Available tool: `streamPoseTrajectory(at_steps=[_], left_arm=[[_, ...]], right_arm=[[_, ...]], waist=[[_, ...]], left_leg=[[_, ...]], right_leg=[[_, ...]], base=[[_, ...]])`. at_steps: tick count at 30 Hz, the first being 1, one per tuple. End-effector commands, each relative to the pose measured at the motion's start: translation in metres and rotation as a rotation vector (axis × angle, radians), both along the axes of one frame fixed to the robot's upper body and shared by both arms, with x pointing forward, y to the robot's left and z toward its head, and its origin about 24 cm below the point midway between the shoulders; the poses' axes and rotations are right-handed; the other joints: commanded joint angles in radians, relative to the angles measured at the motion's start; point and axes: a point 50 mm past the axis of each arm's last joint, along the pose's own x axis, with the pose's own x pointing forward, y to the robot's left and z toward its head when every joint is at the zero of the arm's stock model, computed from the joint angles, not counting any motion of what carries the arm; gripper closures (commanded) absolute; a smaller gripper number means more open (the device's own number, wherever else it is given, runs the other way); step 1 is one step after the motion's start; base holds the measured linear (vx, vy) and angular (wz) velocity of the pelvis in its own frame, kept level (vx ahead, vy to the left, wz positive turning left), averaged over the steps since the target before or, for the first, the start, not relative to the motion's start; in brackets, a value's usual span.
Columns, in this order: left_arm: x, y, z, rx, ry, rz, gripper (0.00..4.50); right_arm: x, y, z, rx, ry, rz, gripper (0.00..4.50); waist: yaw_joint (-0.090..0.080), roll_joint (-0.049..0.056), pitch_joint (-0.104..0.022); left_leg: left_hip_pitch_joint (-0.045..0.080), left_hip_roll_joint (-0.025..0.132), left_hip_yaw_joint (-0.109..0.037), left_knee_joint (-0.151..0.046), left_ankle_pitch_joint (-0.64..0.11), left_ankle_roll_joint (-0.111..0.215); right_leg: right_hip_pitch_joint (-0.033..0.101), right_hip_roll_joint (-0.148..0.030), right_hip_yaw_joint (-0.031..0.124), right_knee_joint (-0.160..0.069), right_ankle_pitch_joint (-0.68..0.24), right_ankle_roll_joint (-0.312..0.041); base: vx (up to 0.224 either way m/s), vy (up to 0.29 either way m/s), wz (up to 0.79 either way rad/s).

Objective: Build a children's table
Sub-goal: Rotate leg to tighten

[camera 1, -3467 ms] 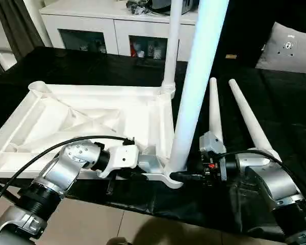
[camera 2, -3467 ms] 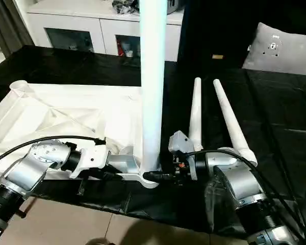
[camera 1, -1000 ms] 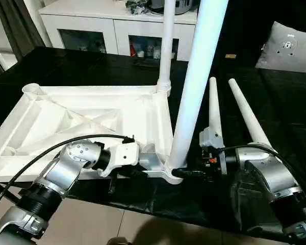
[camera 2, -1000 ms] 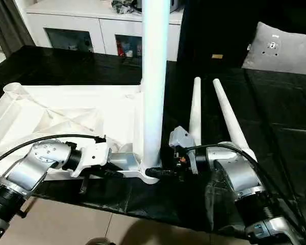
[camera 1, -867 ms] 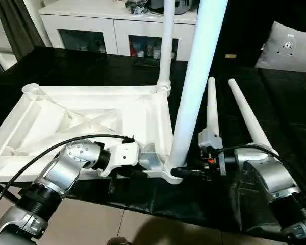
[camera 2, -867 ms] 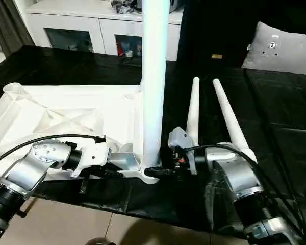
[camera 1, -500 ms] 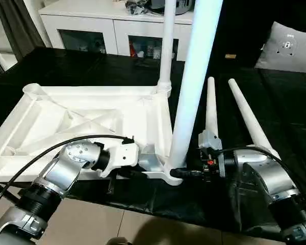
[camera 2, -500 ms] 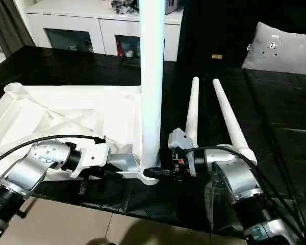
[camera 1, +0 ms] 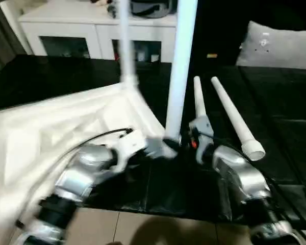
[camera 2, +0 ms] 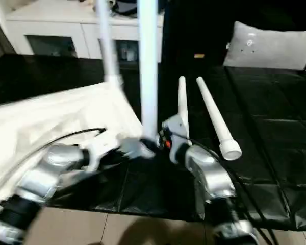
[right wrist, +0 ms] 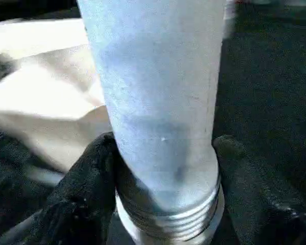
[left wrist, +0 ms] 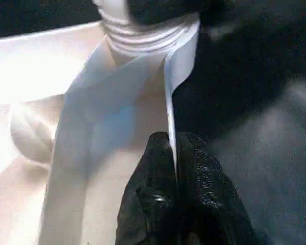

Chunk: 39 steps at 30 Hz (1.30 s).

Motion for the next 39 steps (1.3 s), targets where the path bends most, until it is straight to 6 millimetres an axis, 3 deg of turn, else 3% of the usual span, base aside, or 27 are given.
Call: streamPoseTrajectory(at_steps=[1,3,5,6,8,15,21,29,30,31,35,39], left_arm=[[-0.004,-0.044,0.021,-0.103,-0.083,-0.104,4.5],[-0.002,-0.06,0.027,-0.143,-0.111,-0.094,4.5],[-0.002,-0.067,0.029,-0.144,-0.122,-0.1,4.5],[-0.002,-0.069,0.029,-0.138,-0.125,-0.101,4.5],[-0.001,-0.065,0.027,-0.1,-0.136,-0.096,4.5],[0.009,-0.042,0.018,0.019,-0.181,-0.069,4.5],[0.019,-0.034,0.018,0.072,-0.238,-0.047,4.5],[0.024,-0.037,0.022,0.023,-0.258,-0.023,4.5],[0.024,-0.037,0.022,0.014,-0.254,-0.025,4.06],[0.024,-0.038,0.023,0.007,-0.249,-0.039,3.95],[0.023,-0.035,0.025,0.002,-0.249,-0.045,3.9],[0.021,-0.025,0.026,-0.001,-0.268,-0.029,3.42]], right_arm=[[-0.003,0.026,-0.012,0.0,0.066,0.008,1.93],[0.001,0.029,-0.012,0.03,0.079,-0.058,1.93],[0.003,0.03,-0.012,0.039,0.083,-0.075,1.93],[0.003,0.03,-0.012,0.037,0.082,-0.079,1.58],[0.004,0.026,-0.011,0.023,0.072,-0.09,1.21],[-0.001,0.001,-0.006,0.016,0.019,-0.087,0.62],[-0.006,-0.024,0.007,0.023,-0.044,-0.099,0.07],[-0.01,-0.038,0.031,0.044,-0.126,-0.046,0.07],[-0.011,-0.039,0.033,0.036,-0.132,-0.038,0.0],[-0.012,-0.04,0.035,0.027,-0.139,-0.026,0.0],[-0.02,-0.042,0.04,-0.004,-0.118,0.082,0.0],[-0.033,-0.045,0.044,-0.029,-0.099,0.184,0.0]], waist=[[0.0,0.004,-0.051],[0.001,-0.003,-0.051],[0.005,0.002,-0.054],[0.005,0.002,-0.055],[0.01,0.004,-0.056],[0.04,0.003,-0.067],[0.045,-0.002,-0.063],[0.046,-0.002,-0.064],[0.047,-0.002,-0.064],[0.047,-0.002,-0.063],[0.051,-0.005,-0.063],[0.052,-0.005,-0.062]], left_leg=[[0.007,0.018,-0.005,-0.071,-0.284,0.028],[0.006,0.013,-0.003,-0.07,-0.272,0.038],[0.003,0.017,-0.005,-0.072,-0.253,0.044],[0.002,0.018,-0.005,-0.073,-0.245,0.046],[0.0,0.02,-0.005,-0.075,-0.233,0.05],[-0.008,0.026,-0.002,-0.07,-0.14,0.065],[-0.008,0.024,-0.002,-0.074,-0.17,0.056],[-0.011,0.023,-0.001,-0.07,-0.145,0.072],[-0.012,0.024,-0.002,-0.07,-0.143,0.072],[-0.013,0.023,-0.002,-0.071,-0.146,0.073],[-0.013,0.024,-0.002,-0.07,-0.145,0.079],[-0.02,0.019,-0.002,-0.069,-0.145,0.081]], right_leg=[[0.041,-0.084,0.042,-0.106,-0.521,-0.05],[0.042,-0.084,0.04,-0.109,-0.537,-0.034],[0.043,-0.084,0.044,-0.103,-0.503,-0.037],[0.044,-0.084,0.045,-0.102,-0.487,-0.039],[0.046,-0.085,0.048,-0.096,-0.455,-0.049],[0.049,-0.086,0.058,-0.076,-0.317,-0.076],[0.049,-0.087,0.055,-0.084,-0.377,-0.046],[0.051,-0.085,0.055,-0.083,-0.349,-0.05],[0.051,-0.086,0.055,-0.081,-0.345,-0.051],[0.051,-0.083,0.053,-0.082,-0.352,-0.051],[0.052,-0.083,0.053,-0.082,-0.352,-0.05],[0.055,-0.084,0.049,-0.087,-0.393,-0.026]], base=[[0.0,0.0,0.0],[0.0,0.0,0.0],[0.0,0.0,0.0],[0.0,0.0,0.0],[0.0,0.0,0.0],[0.0,0.0,0.0],[0.0,0.0,0.0],[0.0,0.0,0.0],[0.0,0.0,0.0],[0.0,0.0,0.0],[0.0,0.0,0.0],[0.0,0.0,0.0]])
